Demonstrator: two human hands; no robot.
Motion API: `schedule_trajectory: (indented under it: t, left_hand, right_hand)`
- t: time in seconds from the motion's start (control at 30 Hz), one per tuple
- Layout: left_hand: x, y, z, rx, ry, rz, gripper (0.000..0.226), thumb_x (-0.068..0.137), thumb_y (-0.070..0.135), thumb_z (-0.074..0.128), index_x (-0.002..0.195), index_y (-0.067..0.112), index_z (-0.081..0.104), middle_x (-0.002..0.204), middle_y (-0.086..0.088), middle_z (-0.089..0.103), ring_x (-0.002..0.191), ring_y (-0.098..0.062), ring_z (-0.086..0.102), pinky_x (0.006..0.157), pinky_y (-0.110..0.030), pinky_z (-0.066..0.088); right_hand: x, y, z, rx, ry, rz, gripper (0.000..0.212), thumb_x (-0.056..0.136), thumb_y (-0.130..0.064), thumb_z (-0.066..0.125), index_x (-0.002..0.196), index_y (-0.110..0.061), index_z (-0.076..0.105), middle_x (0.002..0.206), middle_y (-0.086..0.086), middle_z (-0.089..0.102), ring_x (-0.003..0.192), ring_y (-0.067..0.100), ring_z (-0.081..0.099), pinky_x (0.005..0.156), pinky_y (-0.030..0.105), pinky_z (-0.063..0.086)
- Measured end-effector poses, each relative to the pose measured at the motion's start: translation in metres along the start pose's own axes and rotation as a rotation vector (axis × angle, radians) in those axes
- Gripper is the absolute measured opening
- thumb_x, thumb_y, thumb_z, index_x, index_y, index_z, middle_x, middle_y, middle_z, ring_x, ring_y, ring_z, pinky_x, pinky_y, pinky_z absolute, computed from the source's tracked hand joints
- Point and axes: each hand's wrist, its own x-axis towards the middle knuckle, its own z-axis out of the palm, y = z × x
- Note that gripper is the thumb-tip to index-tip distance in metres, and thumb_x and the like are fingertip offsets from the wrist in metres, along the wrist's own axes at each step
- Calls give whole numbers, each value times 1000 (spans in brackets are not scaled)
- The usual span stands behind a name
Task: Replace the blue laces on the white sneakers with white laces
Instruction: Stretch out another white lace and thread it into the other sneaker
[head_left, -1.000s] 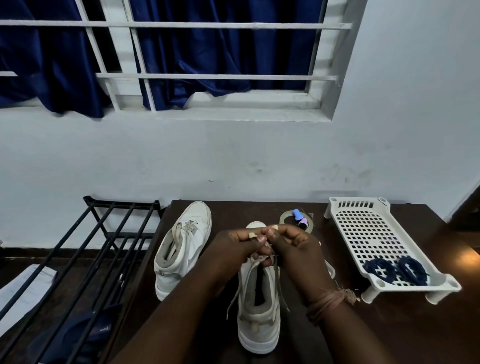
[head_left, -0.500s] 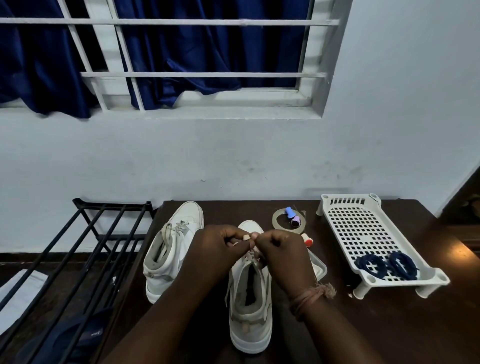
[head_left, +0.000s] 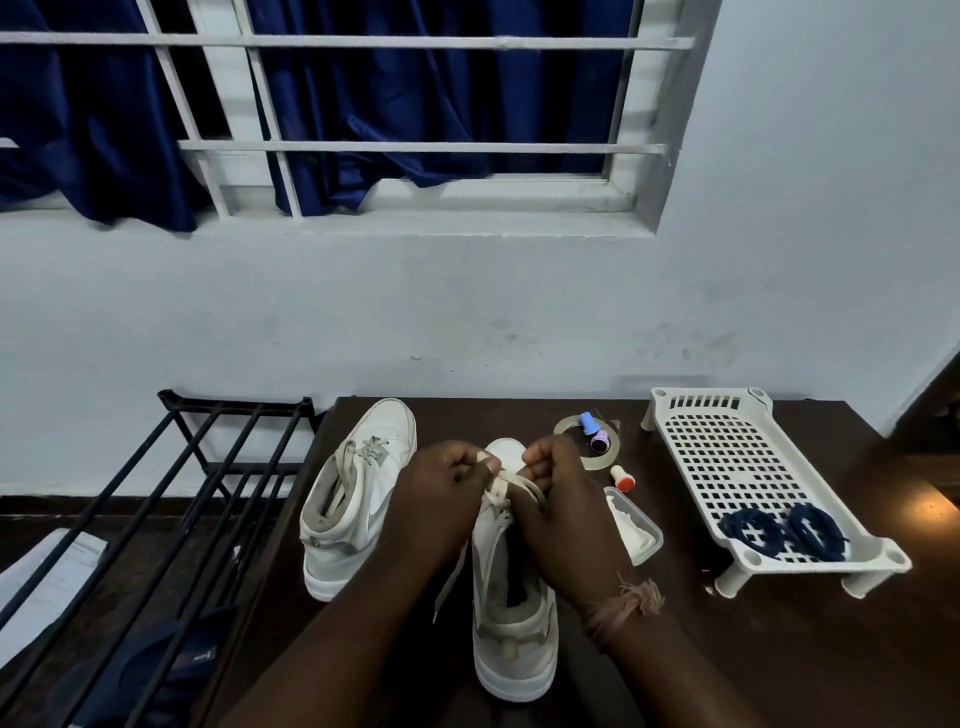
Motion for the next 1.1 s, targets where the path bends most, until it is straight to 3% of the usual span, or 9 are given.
schedule_trajectory:
  t: [0.1,0.17,0.3,0.43,0.6,0.7,0.77,0.93,1.1]
  left_hand:
    - [-2,5,-3,-187,-61,-151,17,95,19,66,86,10,76,62,2,69,48,-5,57,49,-18,42]
    - [-2,6,-2,-409,-103,-289,16,97,12,62,93,3,74,67,-7,68,46,-7,57,44,-16,42]
    - [1,3,-1,-569,-145,-444,20,98,11,57,109,4,72,83,-10,72,62,-12,63,58,-22,45]
    - [2,3,0,-564,-202,-507,18,99,16,54,105,16,71,78,0,73,66,-9,64,62,-23,43]
    - [6,10,-7,-663,-193,-555,16,99,11,56,104,13,71,79,-1,73,63,-9,67,52,-20,52]
    - [6,10,-7,-847,-213,-693,19,102,11,53,93,14,69,80,-2,69,72,-14,65,68,-28,52]
    - [6,9,-4,-892,-200,-731,18,104,13,50,93,14,64,75,-2,73,74,-16,66,73,-31,51]
    - [10,2,-4,-857,-66,-742,22,108,13,43,97,15,63,83,0,75,82,-13,66,75,-34,51]
    - [15,-8,-7,-873,109,-726,18,108,6,41,97,5,56,94,-9,67,82,-22,65,57,-33,61]
  right_hand:
    - [1,-1,-4,-25,-3,-191,13,95,-15,62,97,-22,52,88,-8,59,79,7,58,67,20,45]
    - [3,3,-5,-94,-19,-304,18,97,-12,56,108,-25,61,104,-7,57,96,4,57,81,20,46]
    - [5,7,-7,-121,-136,-328,40,96,-4,56,124,-29,68,112,-6,52,104,4,57,86,15,45]
    - [5,4,-8,-76,-53,-327,35,89,0,64,111,-25,76,102,-7,61,97,5,62,83,17,48]
    - [10,-6,-11,395,40,21,9,87,2,70,83,-6,73,100,3,73,98,18,70,87,34,55]
    - [6,-18,-21,989,28,312,11,93,6,55,84,2,61,100,21,73,98,30,72,79,35,58]
    - [1,-23,-28,1158,65,385,15,96,5,48,86,0,57,85,27,70,86,32,74,69,32,59]
    - [-7,-14,-43,1033,225,475,18,97,3,46,91,-3,61,62,10,57,66,27,62,73,34,53]
    - [-14,-2,-57,782,296,572,16,94,4,51,86,0,63,60,11,48,54,21,55,54,25,43]
